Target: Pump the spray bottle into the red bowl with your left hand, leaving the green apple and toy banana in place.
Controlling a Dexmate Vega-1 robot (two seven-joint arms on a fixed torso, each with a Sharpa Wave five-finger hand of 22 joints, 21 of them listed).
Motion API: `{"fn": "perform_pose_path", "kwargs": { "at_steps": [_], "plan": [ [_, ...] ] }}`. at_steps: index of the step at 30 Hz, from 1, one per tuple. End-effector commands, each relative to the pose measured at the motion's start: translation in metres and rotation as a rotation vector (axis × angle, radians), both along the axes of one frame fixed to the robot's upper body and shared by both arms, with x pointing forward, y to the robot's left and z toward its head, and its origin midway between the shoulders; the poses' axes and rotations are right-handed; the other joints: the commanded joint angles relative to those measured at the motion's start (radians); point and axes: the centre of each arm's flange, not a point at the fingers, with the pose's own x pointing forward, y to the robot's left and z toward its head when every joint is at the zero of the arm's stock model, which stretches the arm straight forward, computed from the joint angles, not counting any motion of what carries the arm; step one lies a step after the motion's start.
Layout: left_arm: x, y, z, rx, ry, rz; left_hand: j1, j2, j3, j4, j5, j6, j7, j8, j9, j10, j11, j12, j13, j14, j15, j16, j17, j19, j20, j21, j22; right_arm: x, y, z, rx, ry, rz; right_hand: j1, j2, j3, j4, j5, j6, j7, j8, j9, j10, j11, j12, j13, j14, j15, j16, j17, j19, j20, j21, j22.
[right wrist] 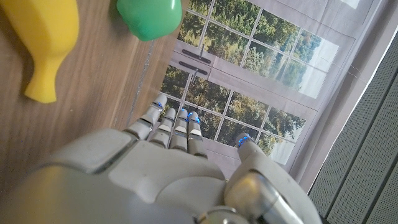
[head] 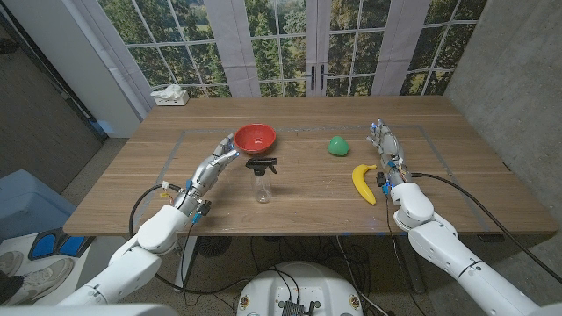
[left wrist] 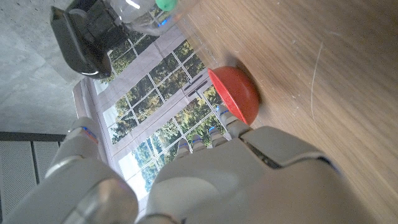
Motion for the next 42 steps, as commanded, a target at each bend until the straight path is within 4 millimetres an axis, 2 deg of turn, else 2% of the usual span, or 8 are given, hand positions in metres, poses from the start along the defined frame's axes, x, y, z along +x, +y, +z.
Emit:
{"fn": "perform_pose_path", "kwargs": {
  "at_steps": [1,16,30,35,42],
  "plan": [
    [-0.001,-0.001,0.016,0.196,-0.088,0.000,0.024,0.000,-0.011,-0.002,0.010,-0.093,-0.023,0.003,0.003,-0.033,-0.008,0.006,0.004,0.009,-0.075,0.006,0.005,0.020,-0.067,0.007,0.003,-0.013,0.003,-0.001,-0.004,-0.012,-0.034,-0.004,0.007,0.000,0.004,-0.001,0.011,0.003,0.008,0.005,0.010,0.001,0.008,0.001,0.012,-0.003,0.004,-0.001,0.013,-0.016,-0.002,0.004],
    [0.004,-0.010,0.040,0.388,-0.192,-0.003,0.075,-0.013,-0.039,-0.006,0.028,-0.087,-0.057,0.023,0.006,-0.015,-0.029,0.014,0.005,0.015,-0.096,0.006,0.005,0.060,-0.110,0.010,0.001,-0.025,0.004,-0.005,0.002,-0.019,-0.079,-0.010,0.008,-0.001,0.005,0.000,0.020,0.005,0.010,0.006,0.017,0.005,0.009,0.000,0.019,-0.001,0.006,-0.004,0.024,-0.014,-0.011,0.005],
    [0.012,-0.029,0.062,0.575,-0.265,-0.024,0.123,-0.021,-0.077,-0.009,0.062,-0.110,-0.062,0.022,0.007,-0.015,-0.044,0.012,0.005,0.014,-0.109,0.003,0.004,0.081,-0.123,0.005,0.000,-0.031,-0.002,-0.009,0.022,-0.023,-0.113,-0.013,0.006,-0.002,0.004,0.000,0.021,0.007,0.009,0.006,0.019,0.002,0.009,-0.001,0.022,-0.001,0.006,-0.006,0.029,-0.010,-0.019,0.005],
    [0.012,-0.036,0.067,0.631,-0.279,-0.038,0.142,-0.023,-0.094,-0.009,0.076,-0.121,-0.059,0.021,0.008,-0.024,-0.041,0.009,0.006,0.004,-0.105,0.000,0.004,0.075,-0.124,-0.001,-0.001,-0.034,-0.006,-0.012,0.032,-0.027,-0.123,-0.012,0.005,0.000,0.001,0.000,0.022,0.008,0.009,0.006,0.017,0.002,0.007,-0.001,0.022,0.002,0.005,-0.008,0.031,-0.009,-0.023,0.005],
    [0.014,-0.043,0.068,0.686,-0.271,-0.079,0.177,-0.026,-0.139,-0.008,0.106,-0.109,-0.028,0.032,0.008,-0.023,-0.035,0.011,0.006,0.002,-0.099,0.002,0.004,0.077,-0.117,-0.005,0.000,-0.042,-0.008,-0.015,0.039,-0.043,-0.137,-0.011,0.004,-0.001,-0.003,0.000,0.019,0.010,0.007,0.006,0.016,0.005,0.006,-0.002,0.022,0.002,0.005,-0.009,0.033,-0.008,-0.028,0.005]
  ]
}}
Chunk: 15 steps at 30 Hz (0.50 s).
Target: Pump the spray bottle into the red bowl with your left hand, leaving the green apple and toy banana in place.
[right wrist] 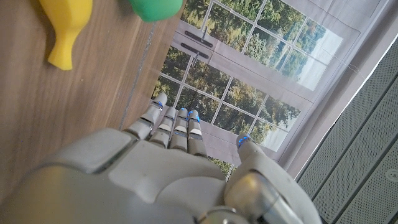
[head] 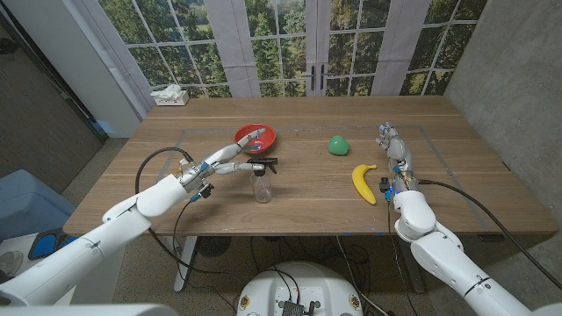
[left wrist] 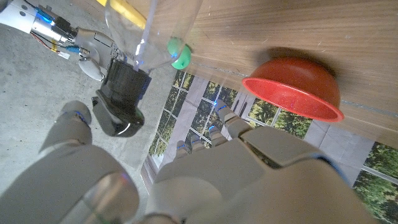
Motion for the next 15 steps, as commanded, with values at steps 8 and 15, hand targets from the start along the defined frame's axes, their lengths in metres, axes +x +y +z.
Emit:
{"fn": "perform_pose_path", "kwargs": {
  "at_steps": [8,15],
  "plan": [
    [-0.002,-0.009,0.005,0.140,0.006,-0.033,0.054,0.001,-0.064,0.002,0.039,-0.082,0.000,0.026,0.003,-0.003,-0.008,0.009,0.001,0.018,-0.113,0.007,0.004,0.030,-0.120,-0.001,0.002,-0.019,-0.004,-0.008,0.013,-0.024,-0.037,-0.002,-0.007,-0.002,-0.007,0.000,0.003,0.005,0.006,0.006,0.005,0.008,0.006,0.002,0.008,0.005,0.005,-0.001,0.013,-0.007,-0.013,0.005],
    [-0.004,0.002,-0.004,0.106,0.019,0.000,0.090,0.004,-0.099,0.002,0.055,-0.059,-0.003,0.036,0.002,0.029,-0.012,0.017,0.000,0.052,-0.117,0.013,0.003,0.068,-0.117,0.006,0.002,-0.020,-0.002,-0.007,0.005,-0.038,-0.041,-0.004,-0.008,-0.004,-0.007,-0.001,0.004,0.006,0.006,0.006,0.007,0.007,0.006,0.002,0.010,0.007,0.006,-0.001,0.016,-0.006,-0.017,0.005]
  ]
}}
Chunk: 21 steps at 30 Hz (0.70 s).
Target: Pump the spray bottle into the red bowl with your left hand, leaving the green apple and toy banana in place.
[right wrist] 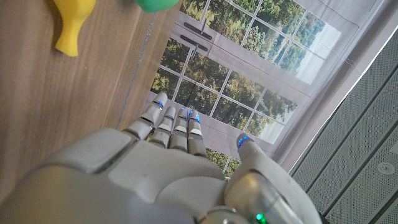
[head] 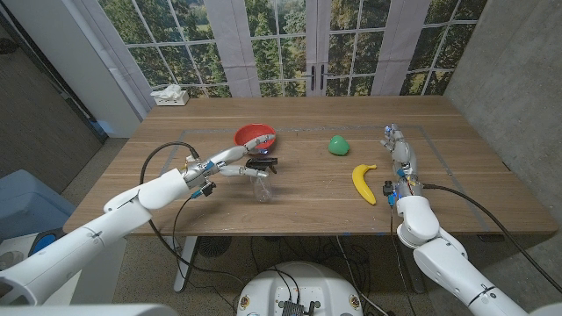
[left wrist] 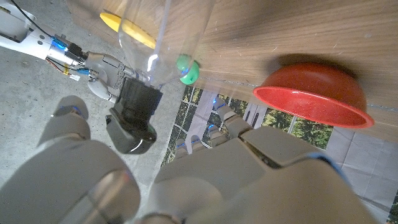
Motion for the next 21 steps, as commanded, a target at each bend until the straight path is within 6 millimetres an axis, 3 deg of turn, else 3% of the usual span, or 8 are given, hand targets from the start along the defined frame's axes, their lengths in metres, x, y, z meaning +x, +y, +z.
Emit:
{"fn": "perform_pose_path", "kwargs": {
  "at_steps": [1,15,21],
  "plan": [
    [-0.003,0.009,-0.010,0.000,0.020,0.033,0.031,0.007,-0.016,0.000,0.013,-0.059,0.001,0.009,0.002,0.019,0.001,0.010,0.003,0.016,-0.116,0.006,0.003,0.023,-0.114,0.006,0.001,-0.005,0.002,0.000,-0.007,-0.017,-0.012,-0.005,-0.008,0.001,-0.002,-0.001,0.005,0.006,0.006,0.001,0.001,0.002,0.006,0.002,0.005,0.002,0.006,0.004,0.009,-0.004,-0.004,0.005],
    [0.011,0.003,-0.032,-0.055,0.065,0.014,0.166,0.029,-0.038,0.003,0.030,-0.004,0.017,0.031,0.002,0.069,-0.001,0.013,0.003,0.090,-0.108,0.009,0.002,0.068,-0.096,0.005,0.002,-0.001,0.005,0.005,-0.047,-0.043,-0.023,-0.014,-0.008,-0.003,0.002,-0.001,0.006,0.006,0.006,0.001,0.003,0.004,0.006,0.001,0.007,0.000,0.007,0.004,0.014,-0.002,-0.011,0.006],
    [0.022,-0.003,-0.036,-0.067,0.092,-0.020,0.190,0.028,-0.044,0.003,0.033,0.010,0.015,0.036,0.002,0.083,0.000,0.015,0.003,0.103,-0.102,0.008,0.001,0.076,-0.094,0.005,0.003,-0.005,0.005,0.002,-0.054,-0.051,-0.046,-0.014,-0.009,-0.003,0.001,-0.001,0.007,0.007,0.006,0.001,0.005,0.004,0.007,0.001,0.010,0.000,0.007,0.003,0.018,-0.003,-0.013,0.006]
  ]
}}
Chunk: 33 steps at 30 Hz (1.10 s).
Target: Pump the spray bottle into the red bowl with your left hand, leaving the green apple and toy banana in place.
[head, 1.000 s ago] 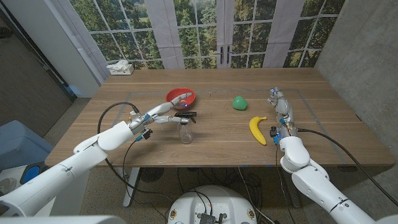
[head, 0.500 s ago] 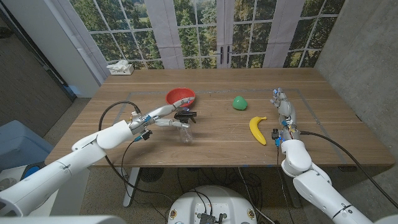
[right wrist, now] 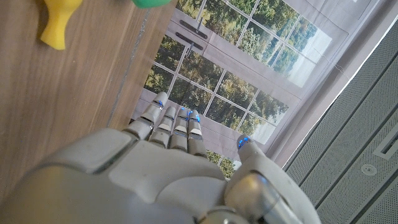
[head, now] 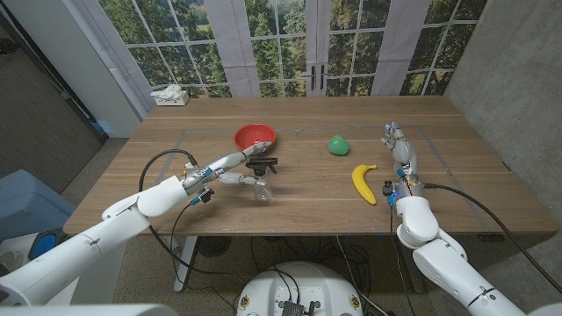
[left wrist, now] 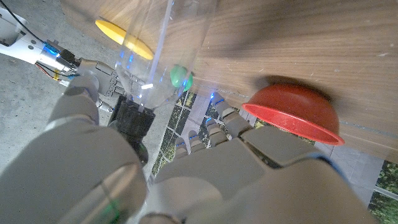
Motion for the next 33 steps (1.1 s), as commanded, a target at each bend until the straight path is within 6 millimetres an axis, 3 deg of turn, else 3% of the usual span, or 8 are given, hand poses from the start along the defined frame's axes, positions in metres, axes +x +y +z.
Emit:
{"fn": "perform_pose_path", "kwargs": {
  "at_steps": [1,6,9,13,18,24,28,33],
  "plan": [
    [0.014,-0.010,-0.010,-0.045,0.048,-0.065,0.019,-0.002,-0.003,0.001,0.008,0.007,-0.003,0.006,0.002,0.015,-0.006,0.004,0.003,0.011,-0.105,0.003,0.001,0.012,-0.092,0.005,0.003,-0.002,0.001,-0.002,-0.012,-0.016,-0.028,-0.003,0.003,-0.003,0.001,-0.001,0.008,0.007,0.006,0.001,0.005,0.004,0.006,0.001,0.011,0.000,0.008,0.002,0.012,-0.003,-0.006,0.006],
    [0.019,-0.019,-0.006,-0.077,0.109,-0.132,0.045,0.006,-0.005,0.004,0.010,0.022,-0.016,0.010,0.002,0.025,-0.004,0.004,0.003,0.014,-0.101,-0.001,0.001,0.012,-0.088,0.002,0.003,-0.005,-0.001,-0.001,-0.014,-0.024,-0.043,-0.003,0.003,-0.003,0.000,-0.001,0.012,0.007,0.007,0.001,0.008,0.004,0.007,0.000,0.015,0.001,0.009,0.001,0.016,-0.003,-0.008,0.006],
    [0.024,-0.024,-0.004,-0.092,0.193,-0.181,0.106,0.060,0.018,0.011,-0.006,0.053,-0.031,0.020,0.002,0.042,0.003,0.002,0.003,0.024,-0.096,-0.004,0.002,0.012,-0.080,-0.001,0.004,-0.008,0.000,0.002,-0.030,-0.028,-0.063,-0.004,0.002,-0.004,-0.001,-0.001,0.014,0.007,0.008,0.001,0.010,0.004,0.008,0.000,0.016,0.000,0.009,0.001,0.018,-0.002,-0.009,0.006],
    [0.026,-0.029,-0.003,-0.078,0.239,-0.207,0.228,0.137,0.071,0.004,-0.086,0.120,-0.046,0.037,0.003,0.110,0.015,0.010,0.003,0.072,-0.082,-0.002,0.000,0.012,-0.057,-0.004,0.004,-0.010,0.000,0.001,-0.032,-0.025,-0.081,-0.005,0.001,-0.005,-0.001,-0.001,0.013,0.006,0.008,0.001,0.011,0.004,0.008,0.000,0.017,0.001,0.009,0.001,0.019,-0.002,-0.011,0.006],
    [0.030,-0.035,-0.003,-0.081,0.361,-0.259,0.315,0.179,0.103,0.003,-0.155,0.186,-0.067,0.046,0.002,0.183,0.029,0.019,0.005,0.130,-0.069,0.002,0.000,0.014,-0.013,-0.003,0.005,-0.011,-0.002,-0.001,-0.038,-0.020,-0.092,-0.008,0.001,-0.006,0.000,-0.001,0.017,0.005,0.009,0.001,0.013,0.003,0.008,0.000,0.021,-0.001,0.011,0.001,0.023,-0.001,-0.013,0.006],
    [0.033,-0.039,0.000,-0.100,0.450,-0.304,0.428,0.244,0.153,-0.003,-0.176,0.312,-0.062,0.067,0.007,0.230,0.043,0.017,0.008,0.179,-0.046,0.000,0.000,0.011,0.029,-0.002,0.005,-0.014,-0.003,-0.003,-0.040,-0.020,-0.106,-0.009,0.002,-0.004,0.000,0.000,0.017,0.004,0.008,0.001,0.017,0.002,0.009,0.000,0.026,-0.001,0.011,-0.002,0.028,-0.001,-0.016,0.006],
    [0.035,-0.040,-0.002,-0.146,0.509,-0.322,0.517,0.287,0.190,-0.010,-0.171,0.374,-0.064,0.071,0.009,0.299,0.040,0.030,0.012,0.261,-0.103,0.013,0.003,0.054,0.036,0.013,0.007,-0.017,-0.004,-0.004,-0.038,-0.024,-0.119,-0.009,0.002,-0.003,0.000,0.000,0.017,0.004,0.008,0.001,0.017,0.001,0.009,0.000,0.029,0.000,0.010,-0.003,0.030,0.000,-0.017,0.006],
    [0.037,-0.043,-0.004,-0.211,0.557,-0.347,0.652,0.366,0.266,-0.005,-0.168,0.384,-0.064,0.039,0.009,0.406,0.027,0.051,0.020,0.509,-0.202,0.081,0.026,0.124,0.046,0.042,0.019,-0.018,-0.005,-0.005,-0.044,-0.020,-0.127,-0.012,0.001,-0.004,0.001,0.000,0.018,0.003,0.008,0.001,0.018,0.001,0.009,0.000,0.031,0.001,0.011,-0.004,0.034,-0.001,-0.019,0.006]
  ]
}}
